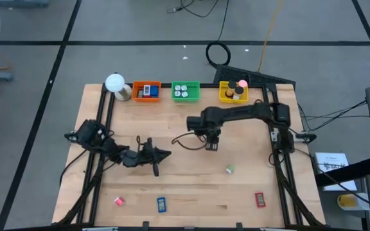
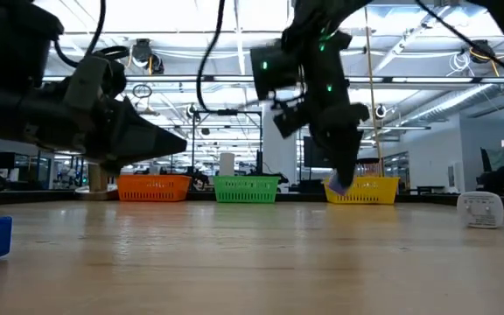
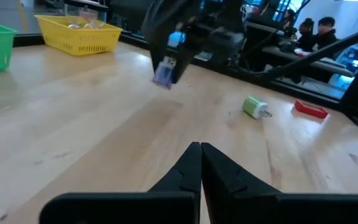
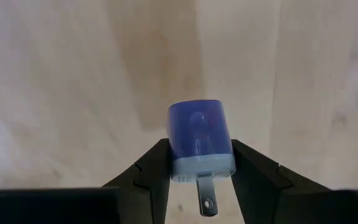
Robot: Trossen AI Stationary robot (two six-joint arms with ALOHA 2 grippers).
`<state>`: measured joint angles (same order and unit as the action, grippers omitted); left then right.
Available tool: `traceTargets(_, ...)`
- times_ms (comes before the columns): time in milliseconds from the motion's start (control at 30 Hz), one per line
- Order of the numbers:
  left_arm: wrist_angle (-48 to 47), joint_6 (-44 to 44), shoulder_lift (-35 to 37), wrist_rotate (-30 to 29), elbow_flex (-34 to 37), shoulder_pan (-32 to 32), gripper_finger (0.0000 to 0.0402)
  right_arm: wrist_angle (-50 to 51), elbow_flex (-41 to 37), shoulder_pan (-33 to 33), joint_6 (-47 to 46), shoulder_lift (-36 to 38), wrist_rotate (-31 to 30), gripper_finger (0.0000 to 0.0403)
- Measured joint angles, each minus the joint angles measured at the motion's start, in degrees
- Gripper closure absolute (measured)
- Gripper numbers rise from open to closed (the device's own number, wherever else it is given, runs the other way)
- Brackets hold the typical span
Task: Pick & Place Office items
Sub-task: Put the blue charger adapter into the green basket
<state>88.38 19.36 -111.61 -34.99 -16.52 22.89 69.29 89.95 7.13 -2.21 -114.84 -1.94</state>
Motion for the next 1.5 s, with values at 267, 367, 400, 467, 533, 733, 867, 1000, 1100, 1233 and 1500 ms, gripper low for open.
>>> traceTargets(267, -1.02, -1.25, 0.02, 5.77, -1.66, -3.70, 0.0386, 4.80, 1.43, 1.56, 2.06, -6.32, -4.05, 0.0275)
traceTargets(367, -1.94, -1.09, 0.02, 6.69, -1.85, -4.50, 0.0385, 4.45, 1.42, 1.52, 2.09, -6.91, -4.12, 0.0265)
traceTargets(400, -1.94, -1.07, 0.02, 6.68, -1.85, -4.75, 0.0385, 4.04, 1.42, 1.43, 2.09, -6.94, -4.14, 0.0254)
traceTargets(467, -2.22, -1.02, 0.02, 6.67, -1.85, -5.34, 0.0385, 2.15, 1.38, 1.43, 1.90, -6.89, -4.31, 0.0225)
traceTargets(533, -2.26, -1.00, 0.02, 6.67, -1.85, -5.84, 0.0385, 1.06, 1.34, 1.41, 1.32, -6.72, -4.70, 0.0197)
traceTargets(733, -3.44, 0.90, 0.04, 7.23, -1.85, -7.47, 0.0385, -2.45, 1.29, 0.89, 1.22, -2.94, -5.88, 0.0146)
traceTargets(867, -3.90, 0.71, 0.04, 10.86, -1.85, -8.46, 0.0385, -3.82, 1.17, 0.15, 0.38, 2.74, -8.67, 0.0133)
traceTargets(1000, -4.09, 0.70, 0.04, 10.53, -1.85, -8.89, 0.0385, -10.24, -4.54, 0.40, -3.49, 11.44, -8.79, 0.0133)
traceTargets(1100, -3.92, -0.32, 0.04, 9.88, -1.85, -9.34, 0.0385, -18.37, -13.01, 0.71, -8.54, 19.49, -8.51, 0.0141)
traceTargets(1233, -3.93, -1.86, 0.04, 9.82, -1.87, -10.18, 0.0385, -26.21, -24.85, 1.08, -15.02, 28.58, -8.43, 0.0169)
traceTargets(1500, -4.17, -4.95, 0.04, 10.00, -1.87, -13.58, 0.0385, -27.38, -30.42, 8.41, -4.55, 33.79, 0.65, 0.0279)
